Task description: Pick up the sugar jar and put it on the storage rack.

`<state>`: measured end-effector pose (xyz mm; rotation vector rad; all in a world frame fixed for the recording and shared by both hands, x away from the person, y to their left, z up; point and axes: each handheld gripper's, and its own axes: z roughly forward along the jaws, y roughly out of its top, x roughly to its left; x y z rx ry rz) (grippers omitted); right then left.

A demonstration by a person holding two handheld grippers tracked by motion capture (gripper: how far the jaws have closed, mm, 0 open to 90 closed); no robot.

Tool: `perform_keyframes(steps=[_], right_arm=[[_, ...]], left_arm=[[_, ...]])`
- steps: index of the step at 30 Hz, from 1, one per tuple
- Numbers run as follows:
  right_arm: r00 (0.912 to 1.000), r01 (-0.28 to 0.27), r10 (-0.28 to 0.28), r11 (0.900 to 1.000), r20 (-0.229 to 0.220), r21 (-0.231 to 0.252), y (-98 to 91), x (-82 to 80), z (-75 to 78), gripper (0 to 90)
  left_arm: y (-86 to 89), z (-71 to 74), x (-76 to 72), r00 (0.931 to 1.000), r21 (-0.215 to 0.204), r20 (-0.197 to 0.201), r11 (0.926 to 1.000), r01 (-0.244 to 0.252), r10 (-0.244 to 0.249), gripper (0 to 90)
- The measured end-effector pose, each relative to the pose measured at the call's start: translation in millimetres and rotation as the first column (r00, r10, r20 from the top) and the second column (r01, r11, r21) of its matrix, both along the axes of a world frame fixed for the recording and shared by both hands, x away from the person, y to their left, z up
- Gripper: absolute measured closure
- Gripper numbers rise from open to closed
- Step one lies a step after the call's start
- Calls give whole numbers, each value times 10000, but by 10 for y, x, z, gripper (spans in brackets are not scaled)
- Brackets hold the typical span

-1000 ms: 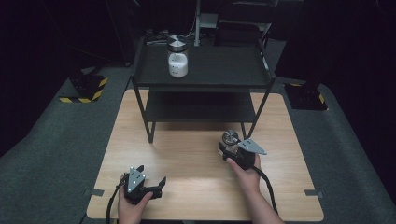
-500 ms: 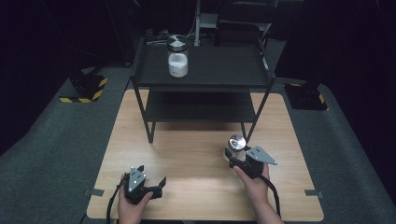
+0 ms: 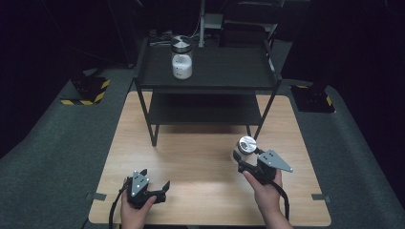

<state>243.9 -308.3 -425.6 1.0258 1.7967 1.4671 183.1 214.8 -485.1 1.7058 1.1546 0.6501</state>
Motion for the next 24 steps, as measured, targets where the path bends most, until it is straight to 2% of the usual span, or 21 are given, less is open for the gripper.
perform_keyframes(steps=[12, 24], right_arm=[[9994, -4, -2, 9998, 338, 175, -4, -4, 336, 306], [9957, -22, -4, 9996, 927, 284, 70, 35, 660, 307]], left_arm=[[-2, -1, -3, 10000, 3, 14, 10000, -11, 11, 6], [4, -2, -2, 10000, -8, 18, 10000, 10, -10, 6]])
